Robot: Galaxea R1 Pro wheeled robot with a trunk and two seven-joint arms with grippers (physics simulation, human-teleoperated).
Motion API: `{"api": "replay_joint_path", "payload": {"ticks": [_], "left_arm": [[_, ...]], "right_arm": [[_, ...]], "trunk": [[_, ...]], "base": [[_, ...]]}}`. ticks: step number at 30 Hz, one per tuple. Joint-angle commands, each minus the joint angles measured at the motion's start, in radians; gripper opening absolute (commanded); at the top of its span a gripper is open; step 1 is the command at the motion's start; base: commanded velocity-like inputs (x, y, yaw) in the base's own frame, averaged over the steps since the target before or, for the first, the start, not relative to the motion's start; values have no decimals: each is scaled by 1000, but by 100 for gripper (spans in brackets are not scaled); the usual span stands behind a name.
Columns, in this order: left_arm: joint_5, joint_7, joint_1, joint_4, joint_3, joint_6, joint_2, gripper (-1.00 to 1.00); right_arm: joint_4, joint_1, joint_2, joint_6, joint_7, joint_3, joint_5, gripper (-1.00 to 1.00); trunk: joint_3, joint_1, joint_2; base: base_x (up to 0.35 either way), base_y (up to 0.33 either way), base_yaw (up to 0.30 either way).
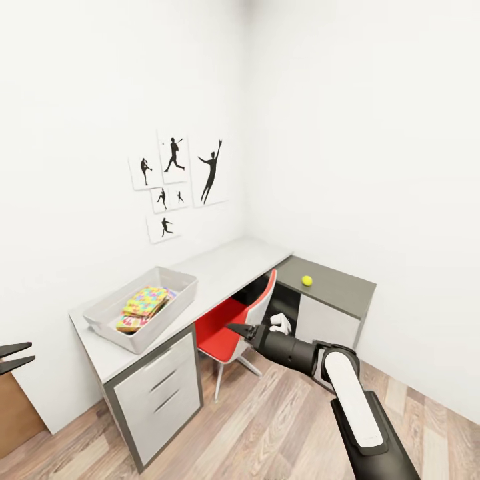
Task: Put all the toys in the child's room - the three board games (two on the bed and one on the table), the two jigsaw puzzles on the table, and the tennis ball on the table - inside the toy box on the table in the child's room.
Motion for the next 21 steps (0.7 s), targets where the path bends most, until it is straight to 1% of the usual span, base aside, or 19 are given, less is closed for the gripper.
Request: {"api": "replay_joint_path", "payload": {"ticks": [1,21], "left_arm": [[0,-3,0,0,0,11,1,100],[1,-3,0,0,0,11,1,100]], "right_arm": [[0,-1,1,4,2,-1,2,100],[3,-1,0,4,2,-1,2,100]], "trunk": [[0,0,-1],[0,0,-1]], "base": [[-2,30,-278],[0,3,-281]]}}
